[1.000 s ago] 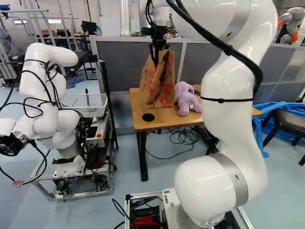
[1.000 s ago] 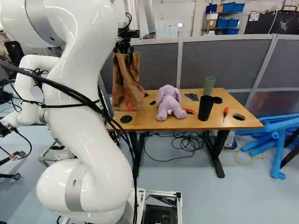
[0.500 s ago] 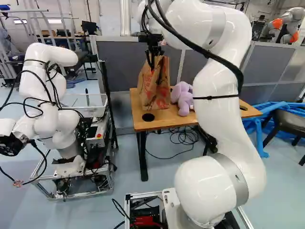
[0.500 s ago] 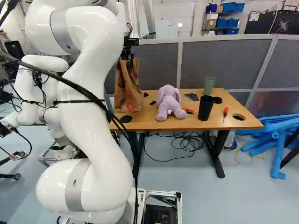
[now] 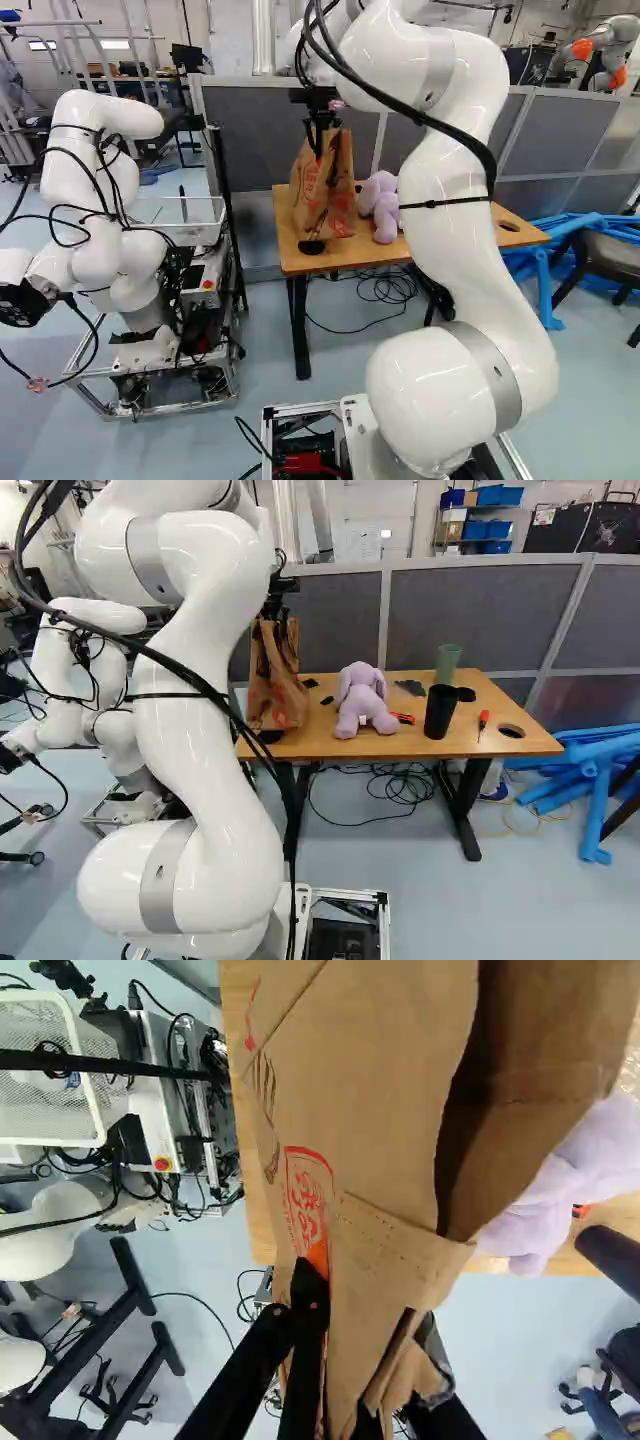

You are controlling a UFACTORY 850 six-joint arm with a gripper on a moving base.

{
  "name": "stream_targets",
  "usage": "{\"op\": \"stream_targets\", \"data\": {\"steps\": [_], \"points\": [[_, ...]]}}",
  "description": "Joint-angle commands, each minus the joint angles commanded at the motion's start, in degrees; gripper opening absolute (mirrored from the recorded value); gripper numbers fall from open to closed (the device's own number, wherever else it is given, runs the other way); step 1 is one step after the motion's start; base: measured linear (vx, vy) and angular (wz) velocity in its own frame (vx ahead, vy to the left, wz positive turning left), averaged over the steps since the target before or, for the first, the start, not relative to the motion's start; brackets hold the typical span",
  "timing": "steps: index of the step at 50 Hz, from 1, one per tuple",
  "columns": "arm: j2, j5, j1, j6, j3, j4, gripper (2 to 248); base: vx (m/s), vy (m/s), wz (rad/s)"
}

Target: Pick up the bag on the ground and place it on the table

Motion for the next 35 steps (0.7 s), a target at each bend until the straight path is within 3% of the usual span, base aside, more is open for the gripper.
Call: {"op": "stream_targets", "data": {"steps": [23,24,29,30,34,35], "points": [[-1.79,0.0,0.0,0.0,0.1,0.0,25,0.0,0.0,0.0],[-1.79,0.0,0.0,0.0,0.1,0.0,54,0.0,0.0,0.0],[-1.79,0.0,0.0,0.0,0.1,0.0,54,0.0,0.0,0.0],[-1.79,0.0,0.0,0.0,0.1,0.0,88,0.0,0.0,0.0],[-1.79,0.0,0.0,0.0,0.1,0.0,88,0.0,0.0,0.0],[-1.79,0.0,0.0,0.0,0.1,0.0,122,0.0,0.0,0.0]]}}
